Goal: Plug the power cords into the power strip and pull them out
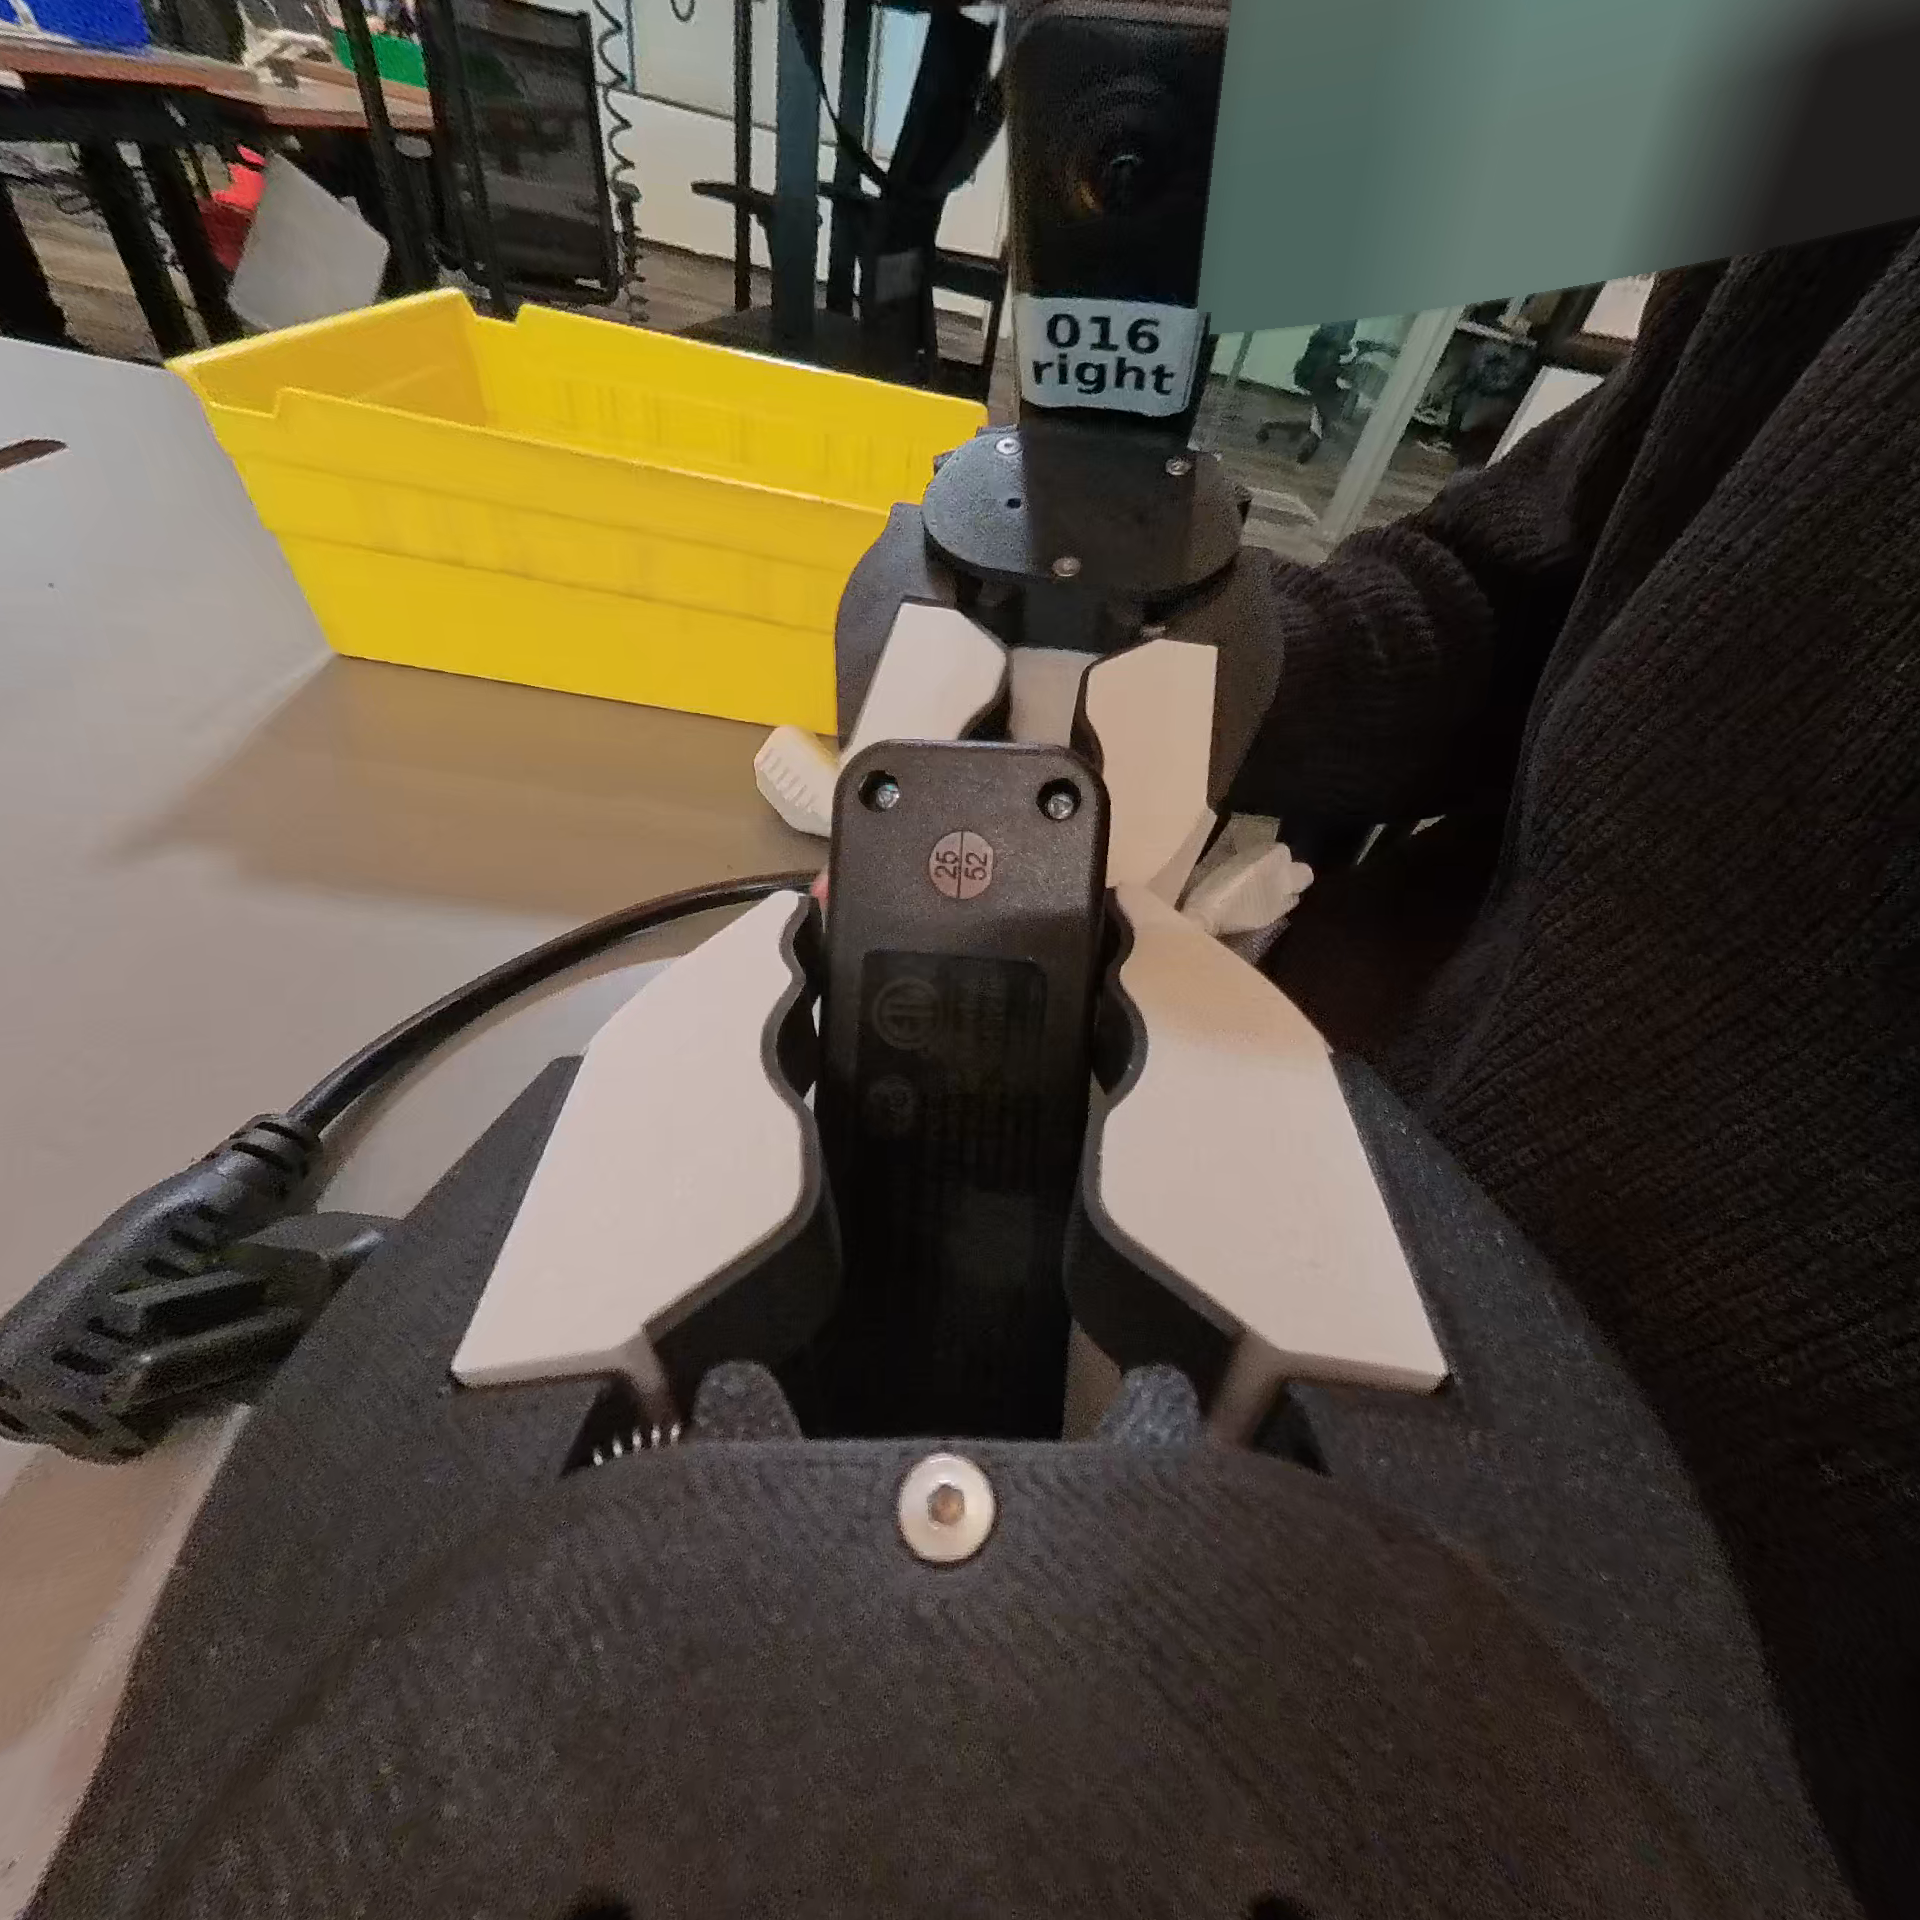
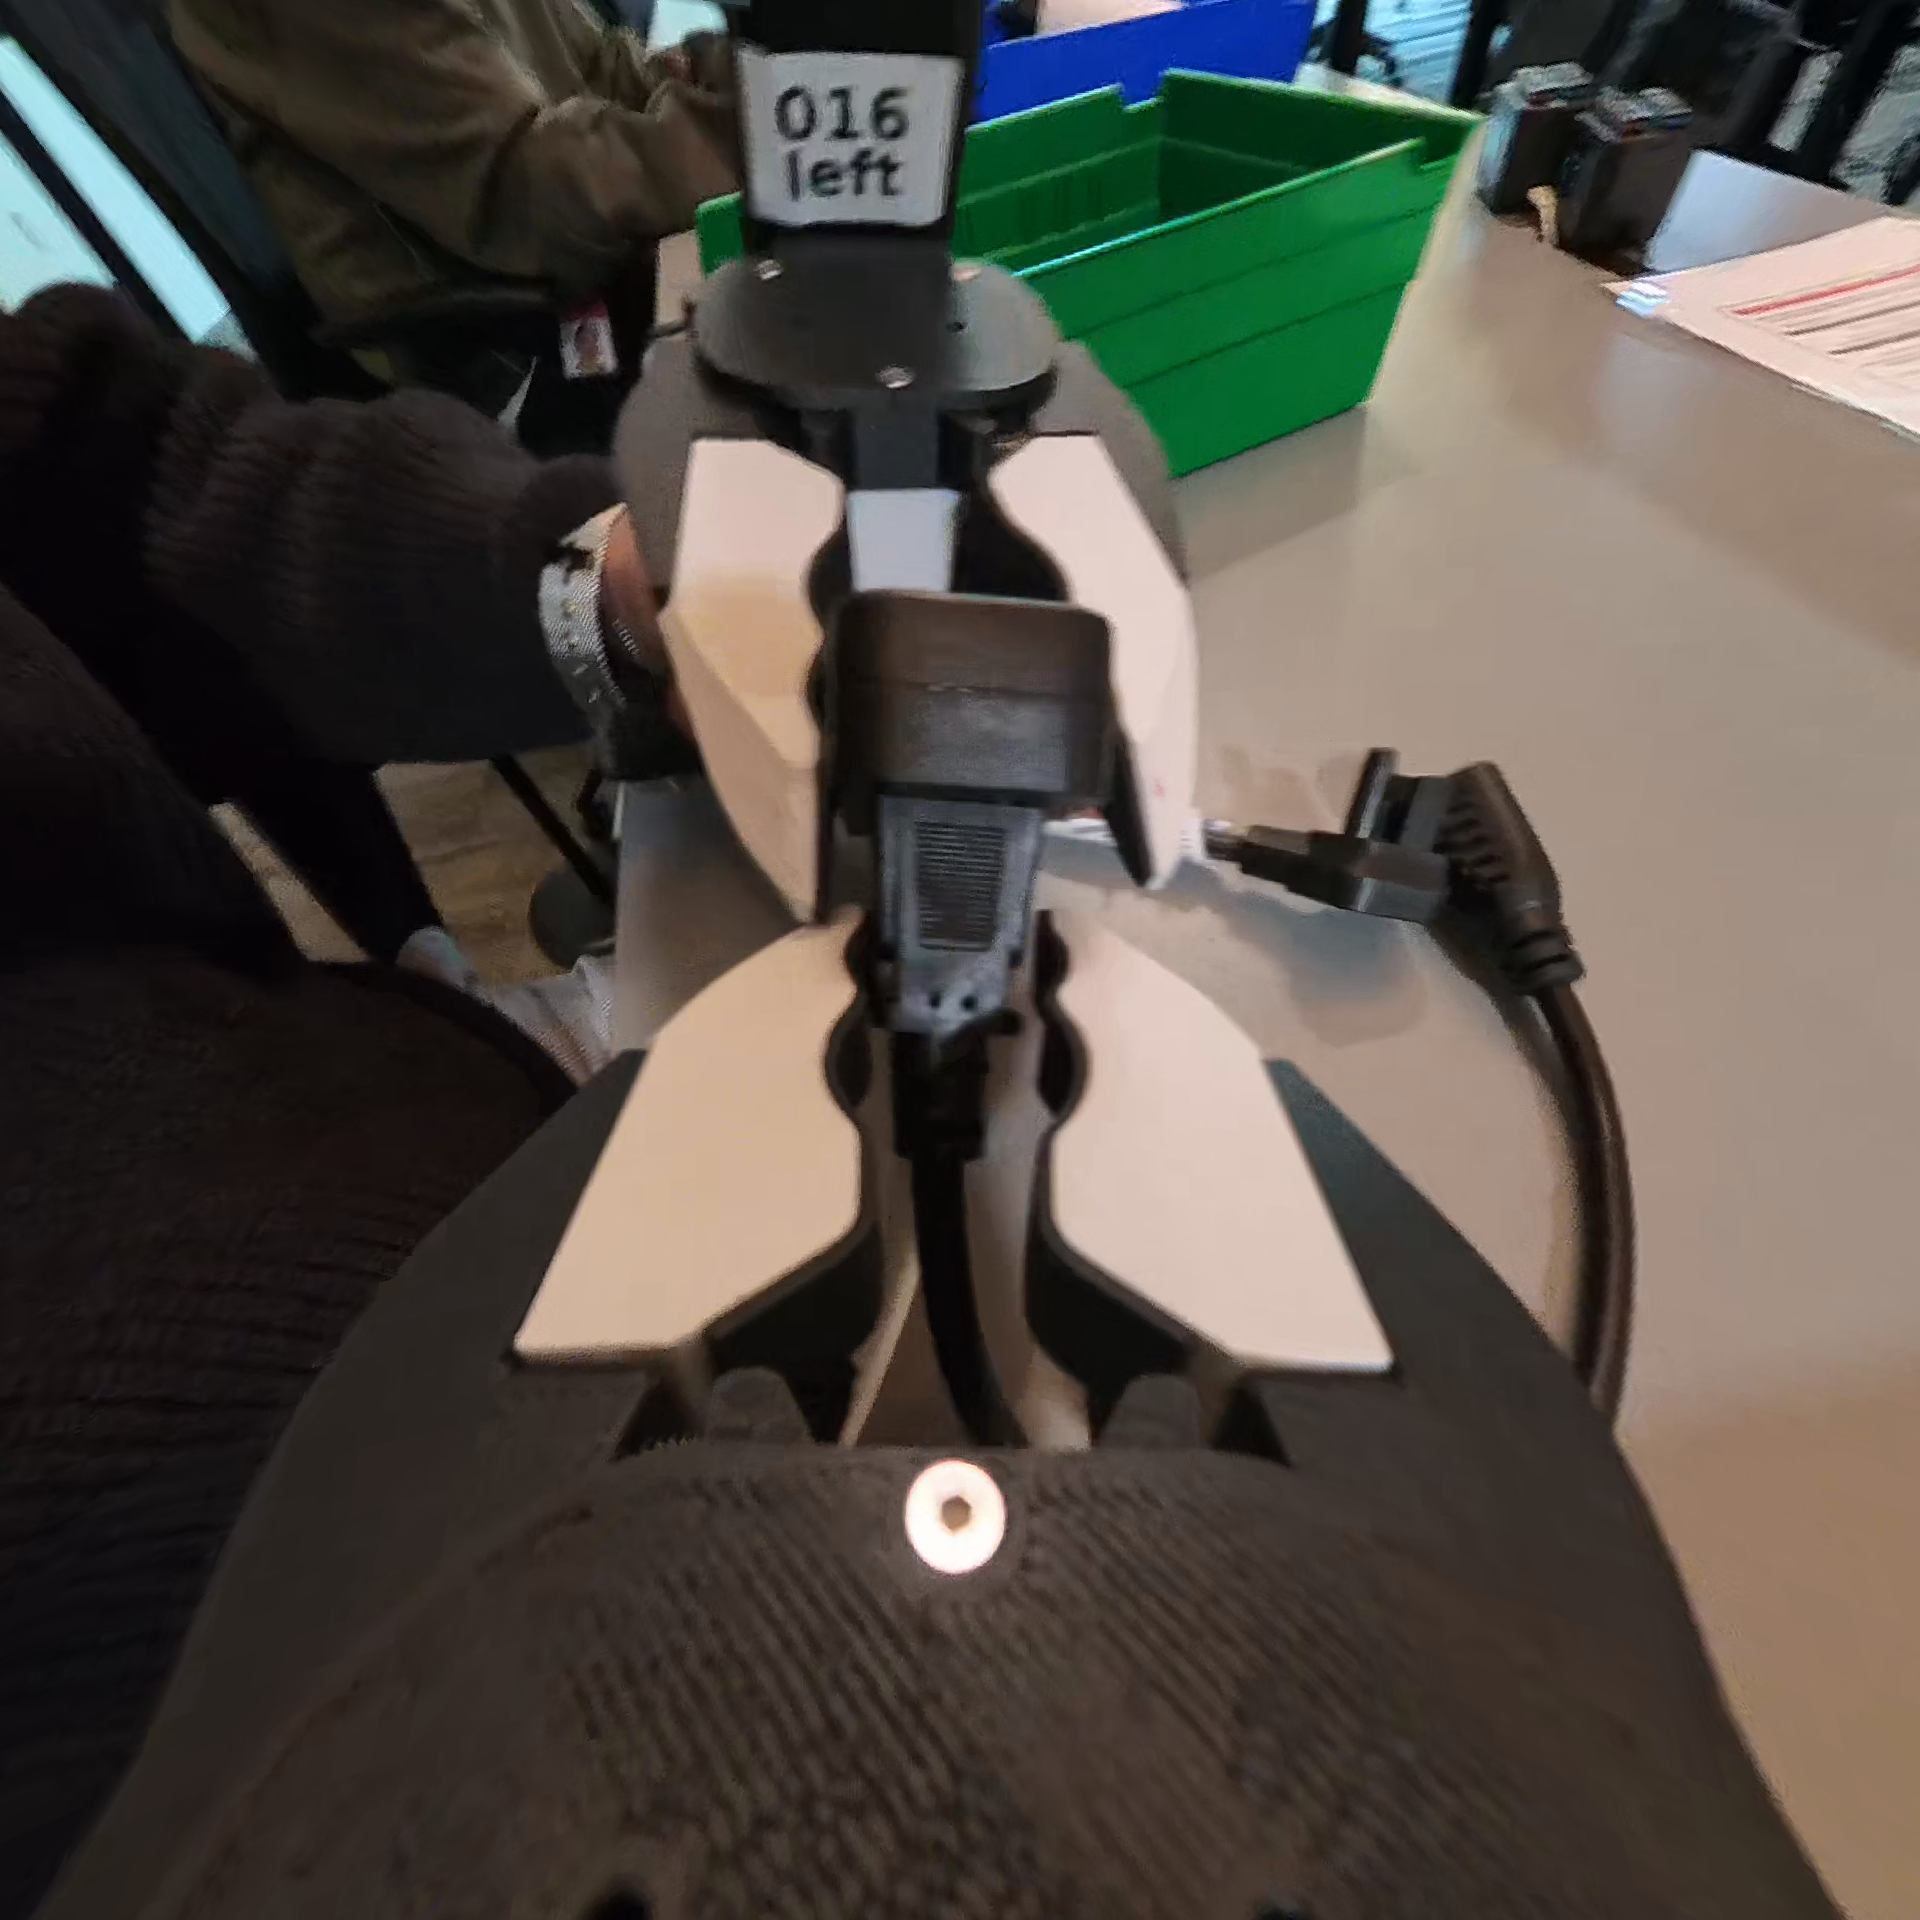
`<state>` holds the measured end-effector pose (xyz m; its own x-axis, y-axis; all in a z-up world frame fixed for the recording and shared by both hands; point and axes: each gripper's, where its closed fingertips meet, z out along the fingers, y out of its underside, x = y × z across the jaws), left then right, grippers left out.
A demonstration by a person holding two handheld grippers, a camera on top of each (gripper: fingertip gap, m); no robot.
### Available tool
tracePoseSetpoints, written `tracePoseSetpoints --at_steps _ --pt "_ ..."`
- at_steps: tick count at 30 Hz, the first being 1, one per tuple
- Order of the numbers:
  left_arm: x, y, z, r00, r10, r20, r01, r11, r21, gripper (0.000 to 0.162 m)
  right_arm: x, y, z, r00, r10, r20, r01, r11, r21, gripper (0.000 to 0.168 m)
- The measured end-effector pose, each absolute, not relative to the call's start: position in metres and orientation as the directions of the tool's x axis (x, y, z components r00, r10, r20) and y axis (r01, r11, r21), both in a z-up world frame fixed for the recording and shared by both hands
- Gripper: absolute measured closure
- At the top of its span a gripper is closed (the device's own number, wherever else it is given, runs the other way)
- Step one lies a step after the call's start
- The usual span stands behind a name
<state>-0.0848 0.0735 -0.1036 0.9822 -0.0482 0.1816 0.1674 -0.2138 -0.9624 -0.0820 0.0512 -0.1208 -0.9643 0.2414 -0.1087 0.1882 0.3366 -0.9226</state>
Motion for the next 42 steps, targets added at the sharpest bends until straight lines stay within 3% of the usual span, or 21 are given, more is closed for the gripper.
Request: tracePoseSetpoints --at_steps 7,10,13,16,23,42 --pt "-0.080 0.073 -0.103 0.970 -0.091 0.227 0.205 -0.206 -0.957 0.108 -0.079 0.051 -0.123 -0.967 0.224 -0.121 0.196 0.349 -0.916 0.144" --pt "-0.074 0.078 -0.103 0.958 -0.125 0.257 0.232 -0.184 -0.955 0.085 -0.078 0.049 -0.124 -0.968 0.226 -0.112 0.190 0.357 -0.915 0.144" --pt "-0.069 0.082 -0.118 0.974 -0.122 0.191 0.154 -0.263 -0.952 0.075 -0.078 0.050 -0.126 -0.969 0.222 -0.110 0.188 0.366 -0.912 0.144" --pt "-0.066 0.082 -0.115 0.977 -0.128 0.168 0.130 -0.263 -0.956 0.078 -0.077 0.050 -0.125 -0.969 0.223 -0.110 0.188 0.368 -0.911 0.144" --pt "-0.070 0.076 -0.108 0.961 -0.151 0.230 0.198 -0.202 -0.959 0.108 -0.075 0.049 -0.126 -0.973 0.217 -0.082 0.160 0.373 -0.914 0.144" --pt "-0.072 0.076 -0.111 0.959 -0.152 0.240 0.209 -0.194 -0.959 0.110 -0.077 0.048 -0.130 -0.971 0.223 -0.090 0.165 0.345 -0.924 0.144"
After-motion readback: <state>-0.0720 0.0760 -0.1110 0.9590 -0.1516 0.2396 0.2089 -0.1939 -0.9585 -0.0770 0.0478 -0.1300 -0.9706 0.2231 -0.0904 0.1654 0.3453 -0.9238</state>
